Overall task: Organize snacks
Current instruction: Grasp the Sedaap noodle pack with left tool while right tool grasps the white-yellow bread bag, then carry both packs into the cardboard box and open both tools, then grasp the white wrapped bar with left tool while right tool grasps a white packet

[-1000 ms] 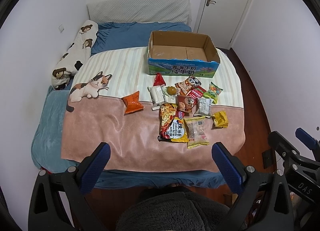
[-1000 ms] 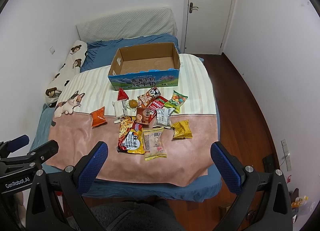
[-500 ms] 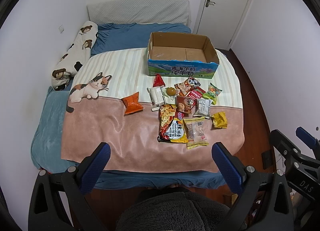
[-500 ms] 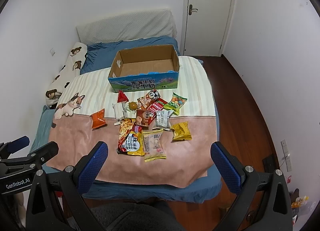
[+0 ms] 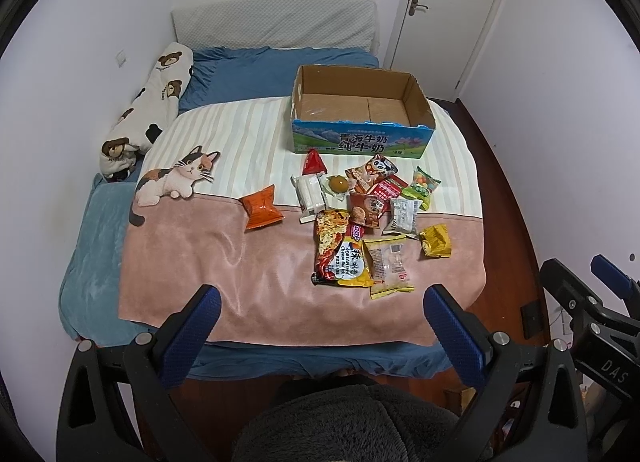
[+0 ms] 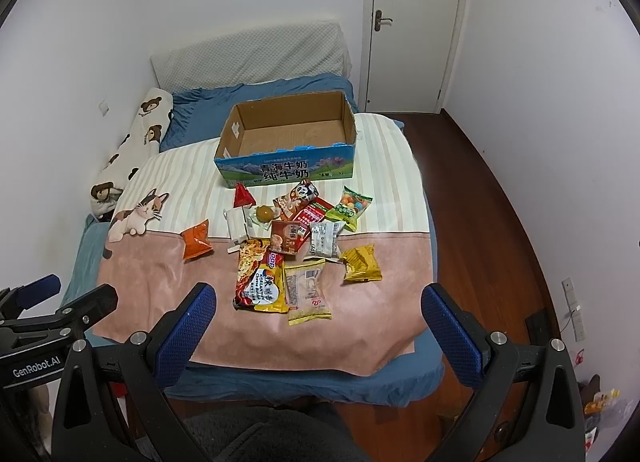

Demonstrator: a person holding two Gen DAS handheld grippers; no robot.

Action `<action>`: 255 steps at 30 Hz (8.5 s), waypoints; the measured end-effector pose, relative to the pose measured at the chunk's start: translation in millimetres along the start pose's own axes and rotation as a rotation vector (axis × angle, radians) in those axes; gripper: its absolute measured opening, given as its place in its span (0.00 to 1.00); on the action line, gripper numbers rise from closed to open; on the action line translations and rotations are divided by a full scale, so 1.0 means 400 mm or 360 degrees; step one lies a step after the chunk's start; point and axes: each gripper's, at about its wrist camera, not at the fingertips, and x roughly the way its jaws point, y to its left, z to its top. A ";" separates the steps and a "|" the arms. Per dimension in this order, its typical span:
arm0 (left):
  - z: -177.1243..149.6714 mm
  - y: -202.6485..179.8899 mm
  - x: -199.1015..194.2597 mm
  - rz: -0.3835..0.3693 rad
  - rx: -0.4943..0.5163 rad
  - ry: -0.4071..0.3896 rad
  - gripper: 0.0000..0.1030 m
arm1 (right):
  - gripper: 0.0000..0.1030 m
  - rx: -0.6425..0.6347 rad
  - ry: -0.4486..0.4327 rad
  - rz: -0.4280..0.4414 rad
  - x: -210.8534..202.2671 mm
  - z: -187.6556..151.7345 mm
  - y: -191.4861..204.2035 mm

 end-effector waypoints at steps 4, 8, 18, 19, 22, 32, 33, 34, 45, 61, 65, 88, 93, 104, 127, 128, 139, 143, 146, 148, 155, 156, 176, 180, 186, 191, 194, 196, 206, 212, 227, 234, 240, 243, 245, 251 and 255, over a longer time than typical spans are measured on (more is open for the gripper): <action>0.013 0.012 0.066 0.0033 -0.0044 0.0003 1.00 | 1.00 0.0049 0.0045 0.0048 0.053 -0.002 -0.016; 0.028 0.041 0.184 0.0106 -0.0107 0.0065 1.00 | 1.00 0.0127 0.0141 0.0104 0.185 -0.008 -0.031; 0.023 0.097 0.593 0.0139 -0.0153 0.0480 1.00 | 1.00 0.0221 0.0438 0.0127 0.645 -0.080 -0.049; 0.024 0.095 0.621 0.0129 -0.0149 0.0509 1.00 | 1.00 0.0226 0.0465 0.0141 0.692 -0.091 -0.048; 0.042 0.081 0.742 0.0050 -0.0143 0.0632 1.00 | 1.00 0.0234 0.0561 0.0174 0.827 -0.117 -0.039; 0.052 -0.029 1.028 -0.0059 -0.0017 0.0932 0.99 | 0.83 0.0089 0.0734 0.0138 1.048 -0.204 0.024; 0.045 -0.041 1.044 -0.0058 0.0005 0.0948 0.99 | 0.76 0.0069 0.0714 0.0127 1.050 -0.208 0.028; 0.037 -0.052 1.061 -0.0064 0.0024 0.0964 0.99 | 0.70 0.0049 0.0693 0.0105 1.052 -0.211 0.031; -0.069 -0.006 1.002 0.0026 0.0026 0.0818 0.82 | 0.55 0.0304 0.0759 0.0127 1.057 -0.222 -0.068; -0.177 0.040 1.136 -0.0049 -0.0023 0.0839 0.84 | 0.65 0.0383 0.0823 -0.0047 1.165 -0.206 -0.012; -0.183 0.049 1.133 -0.0056 -0.0017 0.0862 0.83 | 0.57 0.0351 0.0816 -0.0073 1.162 -0.212 0.020; -0.282 0.115 0.754 -0.0090 0.0024 0.0523 0.82 | 0.41 0.0512 0.0690 0.0264 0.890 -0.245 0.086; -0.181 0.123 0.611 -0.0184 -0.0016 0.0388 0.82 | 0.41 0.0534 0.0588 0.0415 0.820 -0.105 0.043; 0.230 0.065 0.515 -0.0208 -0.0130 0.0154 0.82 | 0.41 0.0379 0.0241 0.0619 0.813 0.420 -0.018; 0.688 -0.101 1.093 -0.0122 -0.0108 0.0552 0.82 | 0.41 0.0135 0.0578 0.0459 1.387 0.814 0.020; 0.685 -0.099 1.111 -0.0122 -0.0108 0.0575 0.82 | 0.41 0.0115 0.0590 0.0451 1.403 0.815 0.026; 0.652 -0.093 1.148 -0.0127 -0.0134 0.0586 0.89 | 0.96 0.0048 0.0737 0.0415 1.540 0.797 0.011; 0.627 -0.073 1.124 -0.0137 -0.0148 0.0574 0.89 | 0.96 0.0056 0.0738 0.0388 1.532 0.776 -0.011; 0.609 -0.060 1.094 -0.0147 -0.0154 0.0530 0.89 | 0.96 0.0055 0.0714 0.0385 1.501 0.763 -0.021; 0.591 -0.056 1.069 -0.0152 -0.0145 0.0513 0.89 | 0.96 0.0047 0.0689 0.0381 1.472 0.755 -0.021; 0.533 -0.052 0.915 -0.0033 -0.0063 0.0286 0.89 | 0.96 0.0043 0.0541 0.0323 1.332 0.732 -0.020; 0.529 -0.048 0.894 -0.0020 -0.0057 0.0255 0.89 | 0.96 0.0044 0.0523 0.0313 1.314 0.730 -0.016; 0.420 -0.094 0.584 0.0067 -0.0010 -0.0118 0.89 | 0.96 -0.0061 0.0128 0.0318 0.937 0.659 -0.016; 0.387 -0.084 0.523 0.0059 -0.0041 -0.0160 0.89 | 0.96 -0.0046 0.0102 0.0374 0.872 0.635 -0.013; 0.306 -0.044 0.449 0.0007 -0.0079 -0.0171 0.89 | 0.96 -0.0011 0.0130 0.0440 0.793 0.569 -0.015; 0.177 0.053 0.467 0.0021 -0.0181 -0.0046 0.89 | 0.96 0.0137 0.0295 0.0485 0.811 0.449 -0.043; 0.087 0.113 0.538 0.0030 -0.0261 0.0122 0.89 | 0.97 0.0264 0.0435 0.0521 0.863 0.359 -0.052; 0.036 0.141 0.615 0.0012 -0.0311 0.0285 0.89 | 0.96 0.0326 0.0522 0.0524 0.901 0.299 -0.049; -0.011 0.112 0.931 -0.0007 -0.0246 0.0652 0.89 | 0.72 0.0392 0.0713 0.0449 1.012 0.113 -0.005; -0.020 0.091 1.028 0.0011 -0.0162 0.0727 0.56 | 0.73 0.0433 0.0681 0.0256 1.000 0.088 -0.075; -0.293 0.107 0.912 0.0021 -0.0071 0.0738 0.54 | 0.53 0.0187 0.0992 0.0138 1.171 0.022 -0.014; -0.366 0.105 0.918 0.0007 -0.0077 0.0745 0.59 | 0.54 0.0181 0.1165 0.0242 1.151 -0.072 0.035; -0.375 0.110 0.958 0.0013 -0.0091 0.0753 0.58 | 0.67 0.0334 0.1149 0.0295 1.165 -0.091 0.022; -0.345 0.113 0.958 0.0030 -0.0102 0.0748 0.58 | 0.67 0.0353 0.1131 0.0303 1.174 -0.088 0.026; -0.328 0.119 0.942 0.0048 -0.0100 0.0739 0.57 | 0.66 0.0378 0.1114 0.0307 1.173 -0.094 0.018; -0.310 0.062 0.893 0.0049 -0.0077 0.0738 0.56 | 0.52 0.0278 0.1064 0.0248 1.137 -0.104 0.017; -0.295 0.030 0.832 0.0011 -0.0037 0.0686 0.56 | 0.50 0.0297 0.1034 0.0306 1.088 -0.093 0.004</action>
